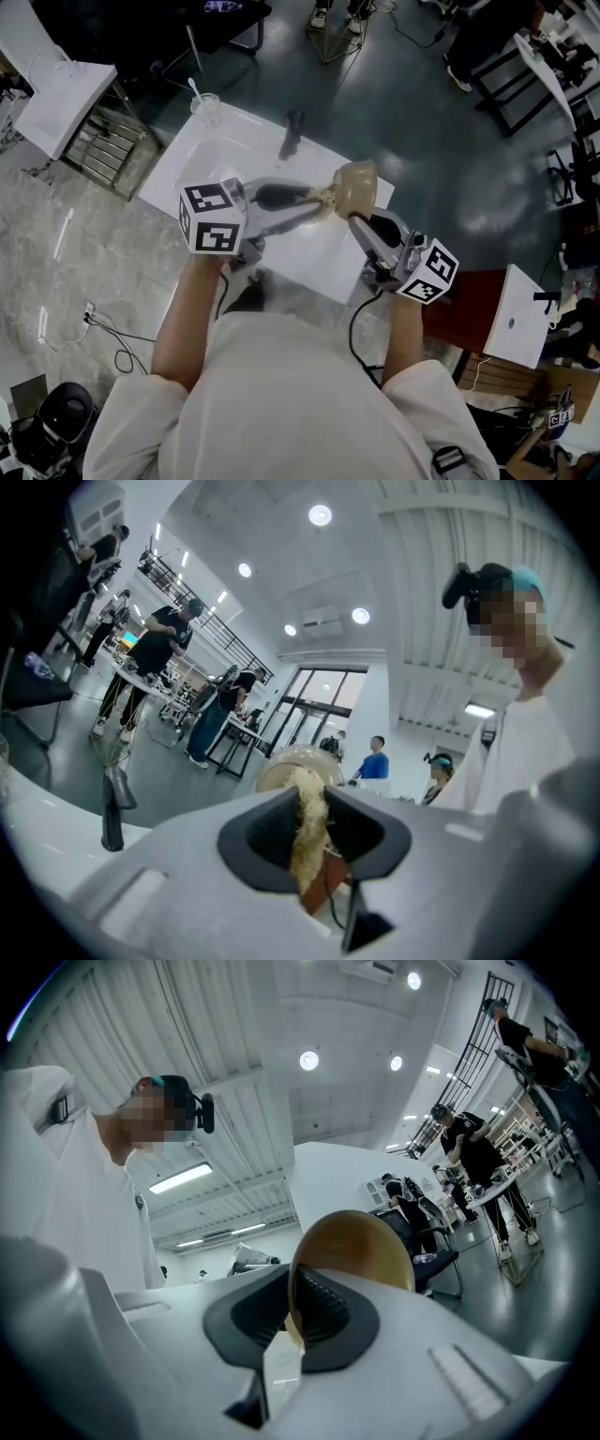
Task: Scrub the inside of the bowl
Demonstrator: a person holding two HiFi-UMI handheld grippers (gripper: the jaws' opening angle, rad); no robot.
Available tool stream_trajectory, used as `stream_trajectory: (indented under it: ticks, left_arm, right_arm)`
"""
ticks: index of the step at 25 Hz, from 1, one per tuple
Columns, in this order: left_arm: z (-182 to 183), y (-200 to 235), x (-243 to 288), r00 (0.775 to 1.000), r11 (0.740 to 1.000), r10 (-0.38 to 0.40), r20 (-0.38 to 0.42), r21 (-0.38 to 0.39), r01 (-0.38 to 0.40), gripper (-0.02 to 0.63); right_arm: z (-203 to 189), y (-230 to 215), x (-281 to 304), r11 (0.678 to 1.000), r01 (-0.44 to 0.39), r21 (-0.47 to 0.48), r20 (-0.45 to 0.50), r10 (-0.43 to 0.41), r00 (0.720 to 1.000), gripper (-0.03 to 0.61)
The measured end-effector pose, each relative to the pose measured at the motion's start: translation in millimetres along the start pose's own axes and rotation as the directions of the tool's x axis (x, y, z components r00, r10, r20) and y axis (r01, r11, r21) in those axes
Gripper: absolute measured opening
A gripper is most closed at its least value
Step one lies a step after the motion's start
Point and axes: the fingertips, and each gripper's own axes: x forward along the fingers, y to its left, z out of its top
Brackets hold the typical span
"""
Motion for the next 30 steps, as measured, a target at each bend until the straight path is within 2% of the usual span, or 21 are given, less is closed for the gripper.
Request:
stream_trajectory:
  ticks: [3,8,10,12,14,18,22,24,27,30]
  left_arm:
    - [5,2,1,0.999,1.000,0.016,0.031,0.004,-0.016,0.083]
    - [12,18,0,0.991,0.993,0.116,0.071,-0.005,-0.116,0.083]
    - [8,25,-1,0.987,0.988,0.151,0.053,-0.011,-0.151,0.083]
    - [-1,29,0,0.983,0.983,0.184,-0.005,0.004,-0.184,0.083]
    - [-11,27,1,0.982,0.983,0.183,-0.054,0.016,-0.183,0.083]
    - [-20,17,2,0.987,0.991,0.133,-0.091,0.018,-0.132,0.083]
    - [-11,8,1,0.995,0.995,0.097,-0.038,0.023,-0.096,0.083]
    - [-7,6,-1,0.993,0.992,0.120,-0.004,0.034,-0.120,0.083]
    - [-11,13,-5,0.972,0.967,0.237,-0.002,0.099,-0.235,0.083]
    - [-18,20,-12,0.934,0.917,0.358,-0.015,0.195,-0.348,0.083]
  right_arm:
    - [-5,1,-2,1.000,-0.008,0.008,-0.014,0.008,1.000,0.015]
    - [-7,9,-1,0.999,-0.038,0.019,-0.024,0.038,0.999,0.015]
    - [-4,11,1,0.999,-0.046,0.018,-0.015,0.047,0.999,0.017]
    - [-1,12,2,0.999,-0.047,0.013,-0.007,0.047,0.999,0.017]
    - [1,12,1,0.999,-0.041,0.006,-0.006,0.041,0.999,0.015]
    - [2,6,0,1.000,-0.009,0.006,0.009,0.009,1.000,0.015]
    - [-1,1,3,0.998,0.051,-0.037,-0.015,-0.051,0.999,0.015]
    - [-4,1,4,0.993,0.086,-0.077,-0.050,-0.090,0.995,0.015]
    - [-10,0,6,0.977,0.154,-0.150,-0.111,-0.171,0.979,0.015]
    - [-16,-2,8,0.953,0.201,-0.228,-0.168,-0.242,0.956,0.015]
